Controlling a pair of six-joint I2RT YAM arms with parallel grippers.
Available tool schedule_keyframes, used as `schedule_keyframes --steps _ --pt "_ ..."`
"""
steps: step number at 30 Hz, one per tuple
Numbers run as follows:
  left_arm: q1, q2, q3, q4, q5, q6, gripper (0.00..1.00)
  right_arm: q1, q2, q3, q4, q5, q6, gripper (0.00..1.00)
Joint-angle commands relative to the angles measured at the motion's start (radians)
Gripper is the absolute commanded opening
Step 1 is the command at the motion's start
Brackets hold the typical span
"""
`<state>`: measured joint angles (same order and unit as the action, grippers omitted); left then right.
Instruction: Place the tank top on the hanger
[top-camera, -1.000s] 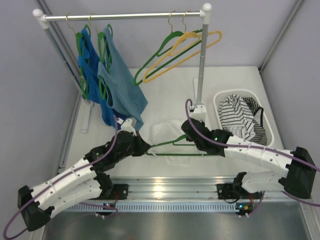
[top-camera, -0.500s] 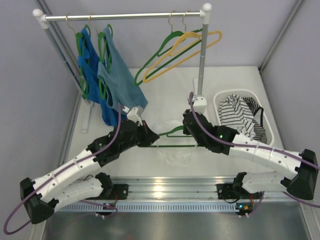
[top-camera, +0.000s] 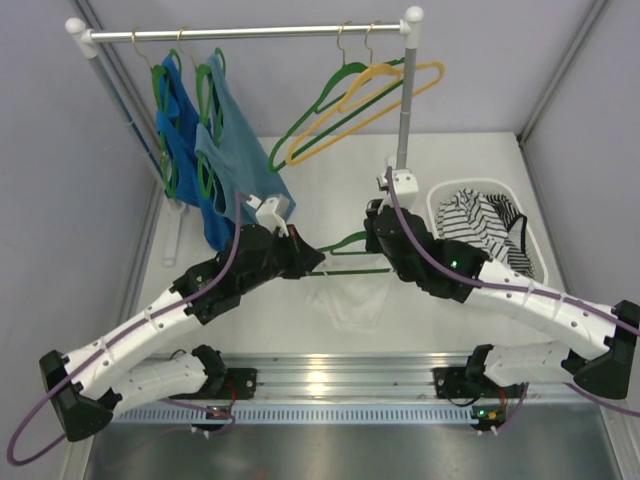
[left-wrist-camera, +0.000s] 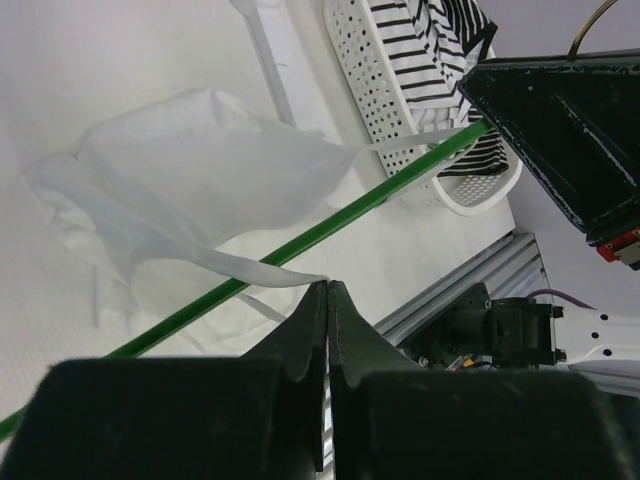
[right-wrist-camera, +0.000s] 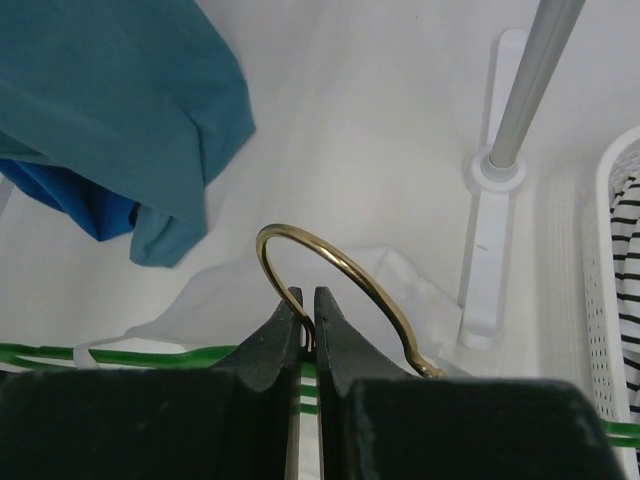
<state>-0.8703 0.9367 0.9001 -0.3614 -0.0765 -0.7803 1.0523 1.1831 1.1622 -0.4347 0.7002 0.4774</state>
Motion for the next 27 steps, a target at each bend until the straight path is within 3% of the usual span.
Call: schedule_keyframes --steps 1,9,10,13,27 --pt "0.001 0.008 0.077 0.019 -0.031 0.061 0.02 0.032 -0.002 0.086 0.002 0.025 -0.043 0.0" --pt "0.001 0.014 0.198 -0.02 -0.039 0.164 0.2 0.063 0.015 0.204 -0.061 0.016 -0.108 0.0" --pt "0.001 0.016 0.207 -0.025 -0.037 0.186 0.28 0.064 0.018 0.22 -0.077 0.015 -0.124 0.0" --pt "0.001 0.008 0.246 -0.048 -0.019 0.229 0.41 0.071 0.033 0.29 -0.116 -0.007 -0.158 0.0" --pt "0.001 -0.047 0.477 -0.172 0.053 0.571 0.55 0.115 0.225 0.824 -0.413 -0.117 -0.376 0.0"
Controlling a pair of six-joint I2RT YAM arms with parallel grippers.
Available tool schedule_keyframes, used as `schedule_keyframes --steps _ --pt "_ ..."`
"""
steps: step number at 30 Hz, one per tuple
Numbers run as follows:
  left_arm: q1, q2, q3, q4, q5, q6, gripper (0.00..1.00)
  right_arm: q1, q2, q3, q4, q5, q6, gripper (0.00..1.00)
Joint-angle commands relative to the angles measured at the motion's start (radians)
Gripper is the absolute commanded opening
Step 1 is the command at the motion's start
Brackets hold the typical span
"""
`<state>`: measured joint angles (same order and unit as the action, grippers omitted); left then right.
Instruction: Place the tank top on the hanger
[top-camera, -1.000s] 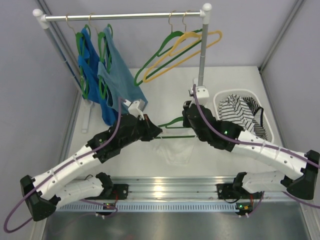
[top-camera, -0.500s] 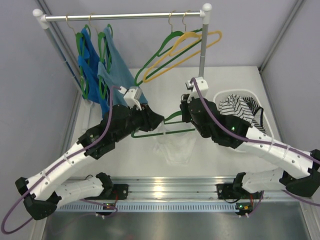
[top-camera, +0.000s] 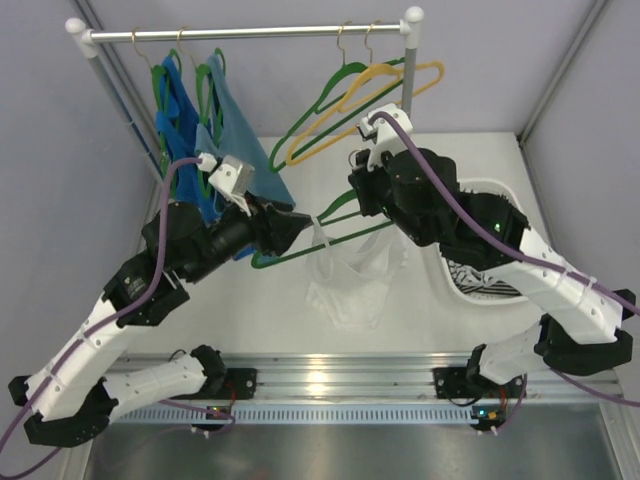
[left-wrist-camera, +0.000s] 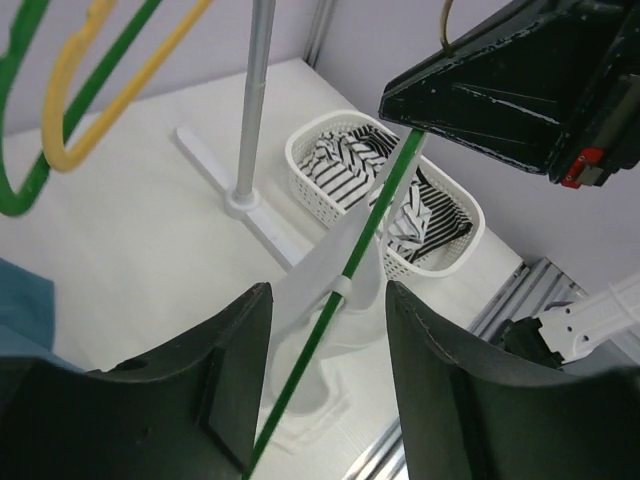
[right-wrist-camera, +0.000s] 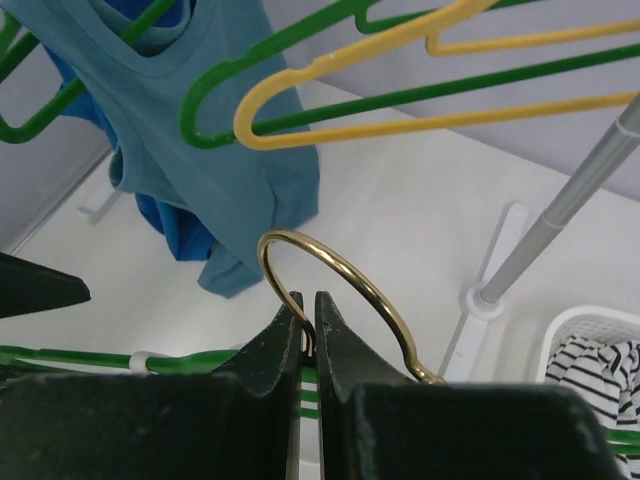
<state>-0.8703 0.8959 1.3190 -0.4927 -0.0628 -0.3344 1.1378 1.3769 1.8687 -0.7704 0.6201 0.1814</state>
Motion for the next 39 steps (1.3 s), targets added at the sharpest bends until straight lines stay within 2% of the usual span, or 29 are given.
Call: schedule_keyframes --steps 1,9,25,27,30,31,32,33,37,39 --pt "0.001 -0.009 0.062 -0.043 0.058 0.165 0.56 0.036 0.04 0.133 -0.085 -0.037 -0.101 0.0" --pt "0.001 0.017 0.066 -0.138 0.221 0.273 0.56 0.057 0.062 0.153 -0.087 -0.053 -0.114 0.0" --pt "0.001 -0.034 -0.098 -0.113 0.245 0.261 0.52 0.057 0.059 0.116 -0.053 -0.057 -0.109 0.0" --pt "0.001 -0.04 -0.118 -0.107 0.247 0.255 0.48 0.059 0.06 0.11 -0.049 -0.056 -0.109 0.0" --pt "0.001 -0.064 -0.15 -0.092 0.256 0.232 0.36 0.059 0.06 0.096 -0.04 -0.056 -0.109 0.0" --pt "0.001 -0.069 -0.159 -0.087 0.261 0.227 0.27 0.057 0.06 0.092 -0.035 -0.056 -0.109 0.0" --pt "0.001 -0.077 -0.177 -0.081 0.258 0.221 0.23 0.057 0.059 0.086 -0.033 -0.056 -0.108 0.0" --pt "0.001 -0.086 -0.188 -0.072 0.256 0.21 0.14 0.059 0.062 0.086 -0.03 -0.057 -0.106 0.0" --pt "0.001 -0.101 -0.227 -0.06 0.236 0.183 0.0 0.057 0.063 0.076 -0.018 -0.062 -0.102 0.0" --pt "0.001 -0.12 -0.244 -0.049 0.224 0.161 0.0 0.057 0.062 0.066 -0.012 -0.063 -0.097 0.0"
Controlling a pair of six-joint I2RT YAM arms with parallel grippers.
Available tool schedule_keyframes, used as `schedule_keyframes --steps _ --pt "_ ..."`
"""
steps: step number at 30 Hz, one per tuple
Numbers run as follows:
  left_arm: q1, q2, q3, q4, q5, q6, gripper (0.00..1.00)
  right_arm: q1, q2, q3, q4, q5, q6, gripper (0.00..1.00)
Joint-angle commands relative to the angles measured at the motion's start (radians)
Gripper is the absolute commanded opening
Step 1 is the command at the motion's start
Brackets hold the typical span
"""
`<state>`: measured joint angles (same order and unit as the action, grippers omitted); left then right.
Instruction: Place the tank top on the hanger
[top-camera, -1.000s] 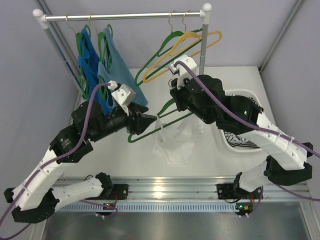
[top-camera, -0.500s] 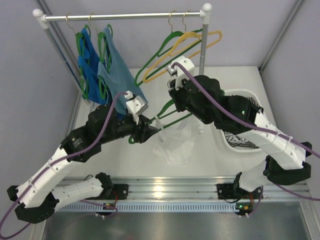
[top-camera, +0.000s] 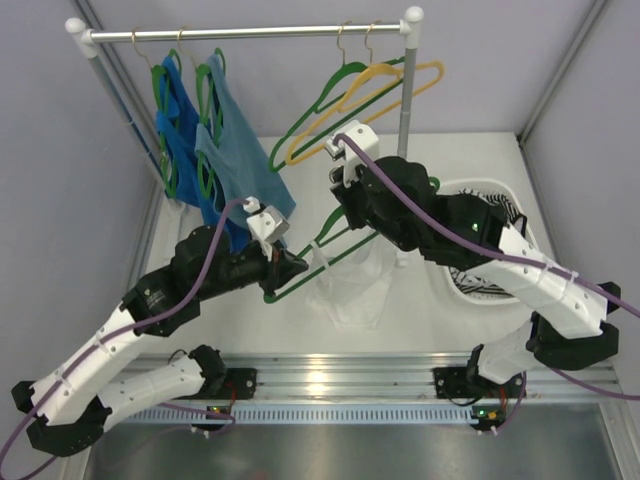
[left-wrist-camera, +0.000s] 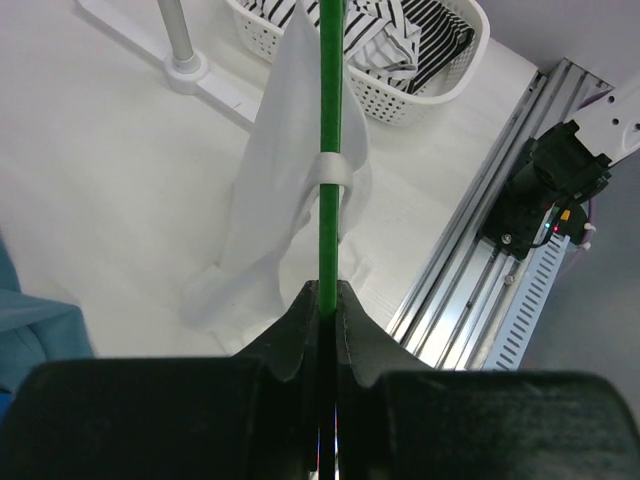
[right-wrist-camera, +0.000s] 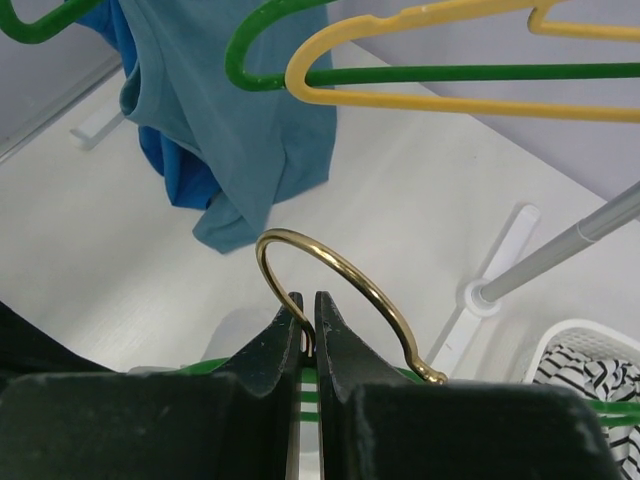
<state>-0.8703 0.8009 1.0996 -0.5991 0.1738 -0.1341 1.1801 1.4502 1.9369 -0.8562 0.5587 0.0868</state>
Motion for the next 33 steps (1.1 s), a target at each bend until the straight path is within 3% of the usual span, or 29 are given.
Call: schedule_keyframes --steps 1,9,13,22,27,33 --pt "0.001 -0.031 -0.046 0.083 -0.014 -0.047 0.0 0.015 -0.013 -0.01 0.083 -0.002 -0.001 0.0" --pt "0.001 -0.12 -0.138 0.163 -0.007 -0.108 0.0 0.015 -0.04 -0.095 0.135 -0.002 0.016 0.14" --pt "0.001 -0.146 -0.176 0.171 -0.033 -0.121 0.0 0.015 -0.07 -0.154 0.18 0.006 0.024 0.36" --pt "0.001 -0.212 -0.264 0.186 -0.092 -0.151 0.0 0.015 -0.08 -0.197 0.203 0.004 0.036 0.76" --pt "0.001 -0.241 -0.317 0.206 -0.134 -0.202 0.0 0.015 -0.083 -0.216 0.21 -0.017 0.047 0.84" --pt "0.001 -0.29 -0.349 0.147 -0.238 -0.243 0.0 0.013 -0.103 -0.234 0.23 0.012 0.047 0.85"
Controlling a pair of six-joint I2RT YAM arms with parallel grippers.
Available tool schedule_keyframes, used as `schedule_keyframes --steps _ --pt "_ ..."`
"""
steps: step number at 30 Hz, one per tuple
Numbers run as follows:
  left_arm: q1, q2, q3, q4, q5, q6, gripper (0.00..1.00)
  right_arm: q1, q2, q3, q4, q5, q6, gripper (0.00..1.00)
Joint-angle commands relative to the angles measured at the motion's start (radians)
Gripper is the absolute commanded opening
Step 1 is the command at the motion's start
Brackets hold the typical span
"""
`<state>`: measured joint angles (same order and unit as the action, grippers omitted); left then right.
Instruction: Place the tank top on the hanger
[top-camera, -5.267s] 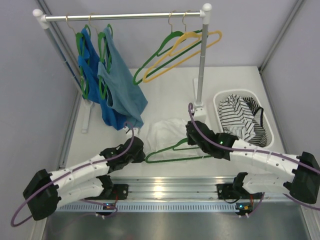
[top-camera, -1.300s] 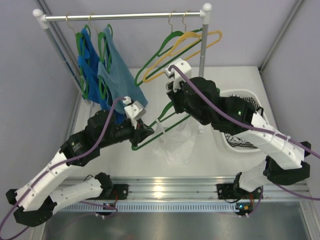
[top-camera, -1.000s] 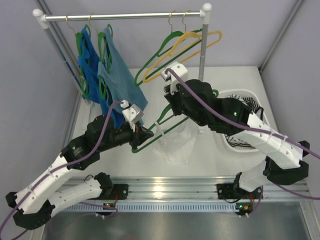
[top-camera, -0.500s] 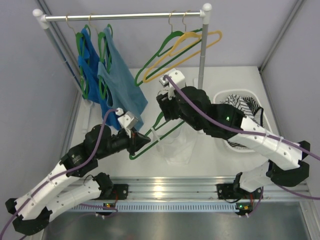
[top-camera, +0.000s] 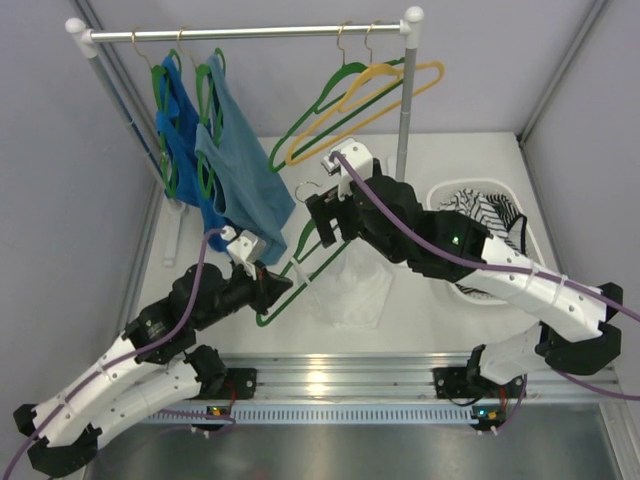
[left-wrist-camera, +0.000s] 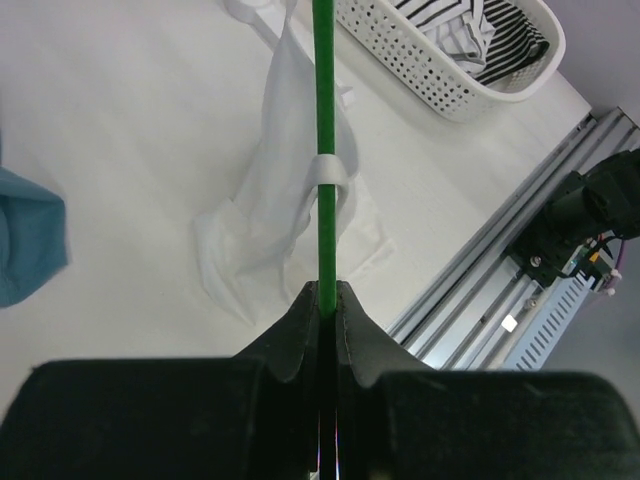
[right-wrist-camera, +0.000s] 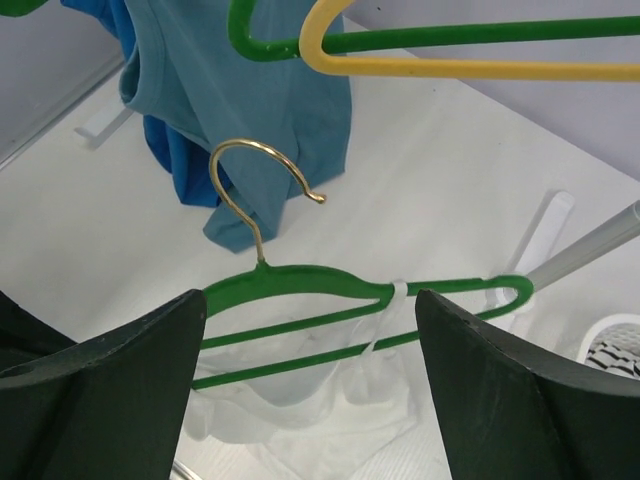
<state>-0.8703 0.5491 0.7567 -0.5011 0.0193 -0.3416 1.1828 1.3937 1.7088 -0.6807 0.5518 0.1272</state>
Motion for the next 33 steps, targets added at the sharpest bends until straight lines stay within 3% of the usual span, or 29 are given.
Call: schedule_keyframes --steps 1,17,27,33 --pt "0.001 -0.057 -0.007 0.039 -0.093 -0.04 0.0 0.012 -0.05 -0.017 0.059 0.023 0.003 0.86" --pt "0.001 -0.158 0.093 -0.234 -0.294 -0.169 0.0 -0.014 -0.067 -0.064 0.087 0.096 0.008 0.87" --pt "0.001 -0.029 0.234 -0.33 -0.502 -0.152 0.0 -0.025 -0.078 -0.069 0.078 0.085 0.008 0.87" --pt "0.001 0.097 0.297 -0.288 -0.561 -0.086 0.0 -0.026 -0.104 -0.09 0.072 0.086 0.009 0.87"
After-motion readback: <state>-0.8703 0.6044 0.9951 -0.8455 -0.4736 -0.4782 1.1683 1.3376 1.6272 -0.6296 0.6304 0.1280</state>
